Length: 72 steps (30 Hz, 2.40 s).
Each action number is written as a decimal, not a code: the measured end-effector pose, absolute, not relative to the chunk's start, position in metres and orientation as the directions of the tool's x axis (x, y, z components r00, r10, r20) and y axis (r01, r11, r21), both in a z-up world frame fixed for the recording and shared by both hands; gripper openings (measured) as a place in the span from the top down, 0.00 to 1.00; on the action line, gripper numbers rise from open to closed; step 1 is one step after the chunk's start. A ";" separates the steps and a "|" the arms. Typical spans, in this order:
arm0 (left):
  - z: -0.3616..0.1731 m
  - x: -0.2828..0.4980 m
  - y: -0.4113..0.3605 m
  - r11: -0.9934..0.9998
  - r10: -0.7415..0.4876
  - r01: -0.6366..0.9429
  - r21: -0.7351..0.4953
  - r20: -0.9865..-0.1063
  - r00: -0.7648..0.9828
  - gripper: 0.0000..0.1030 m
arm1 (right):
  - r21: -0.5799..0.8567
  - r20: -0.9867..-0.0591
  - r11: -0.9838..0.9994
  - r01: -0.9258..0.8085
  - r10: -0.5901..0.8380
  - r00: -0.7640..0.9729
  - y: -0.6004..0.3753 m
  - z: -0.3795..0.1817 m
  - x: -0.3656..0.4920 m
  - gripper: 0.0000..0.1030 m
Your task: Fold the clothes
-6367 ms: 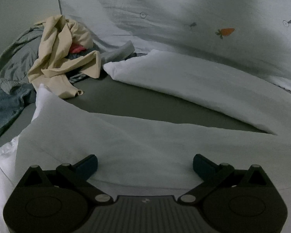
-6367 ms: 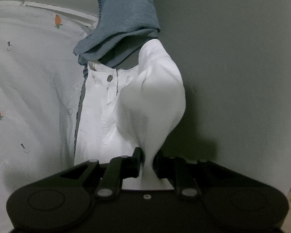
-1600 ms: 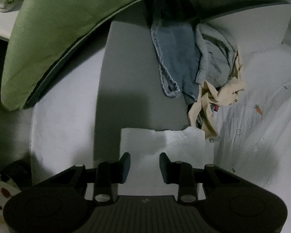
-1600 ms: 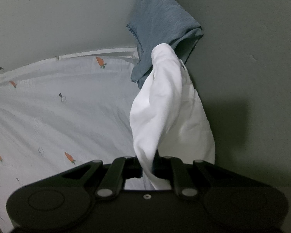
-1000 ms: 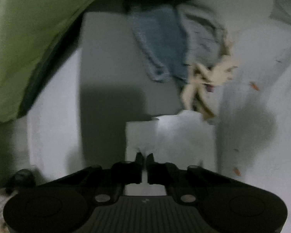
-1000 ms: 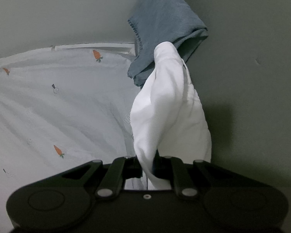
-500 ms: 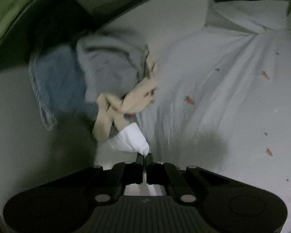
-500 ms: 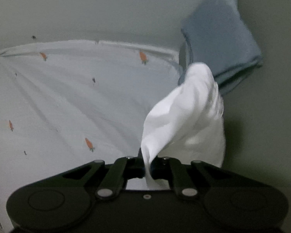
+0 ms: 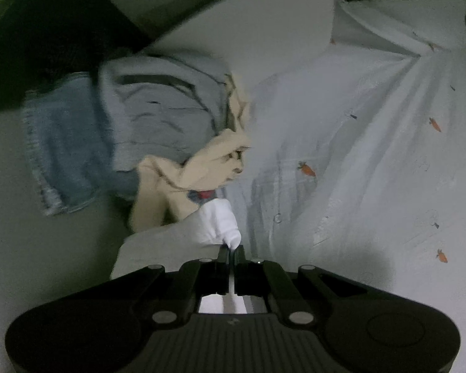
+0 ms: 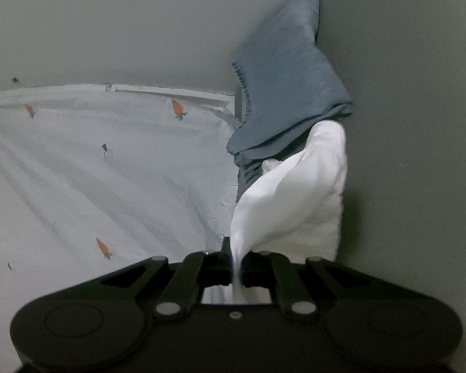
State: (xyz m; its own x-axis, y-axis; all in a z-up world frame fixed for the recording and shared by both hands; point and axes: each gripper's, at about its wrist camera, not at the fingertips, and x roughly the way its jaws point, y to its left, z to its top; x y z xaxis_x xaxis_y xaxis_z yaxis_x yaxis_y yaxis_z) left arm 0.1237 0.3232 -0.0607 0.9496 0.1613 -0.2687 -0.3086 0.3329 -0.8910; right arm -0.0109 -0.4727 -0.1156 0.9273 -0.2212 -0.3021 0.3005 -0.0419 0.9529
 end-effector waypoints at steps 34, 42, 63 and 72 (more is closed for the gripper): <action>-0.125 0.433 0.300 0.580 -0.033 -0.513 -0.633 -0.647 0.762 0.27 | 0.655 -0.700 0.141 0.742 -0.258 0.666 -0.465 -0.166 0.176 0.00; -0.149 0.468 0.273 0.646 0.029 -0.529 -0.551 -0.674 0.738 0.15 | 0.688 -0.671 0.111 0.717 -0.279 0.687 -0.478 -0.197 0.200 0.02; -0.100 0.360 0.245 0.719 0.199 -0.528 -0.452 -0.594 0.779 0.94 | 0.808 -0.565 -0.025 0.589 -0.317 0.762 -0.539 -0.163 0.130 0.89; -0.136 0.202 0.231 0.716 0.186 -0.546 -0.436 -0.634 0.751 0.94 | 0.727 -0.658 0.034 0.685 -0.251 0.710 -0.554 -0.174 0.093 0.82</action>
State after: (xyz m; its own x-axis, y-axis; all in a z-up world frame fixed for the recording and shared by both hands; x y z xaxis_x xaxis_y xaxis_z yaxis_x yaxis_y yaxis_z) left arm 0.2017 0.2306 -0.1355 0.7507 0.1860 -0.6339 -0.5456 0.7155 -0.4363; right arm 0.0926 -0.5537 -0.1740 0.7103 -0.2509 -0.6576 0.6854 0.0342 0.7273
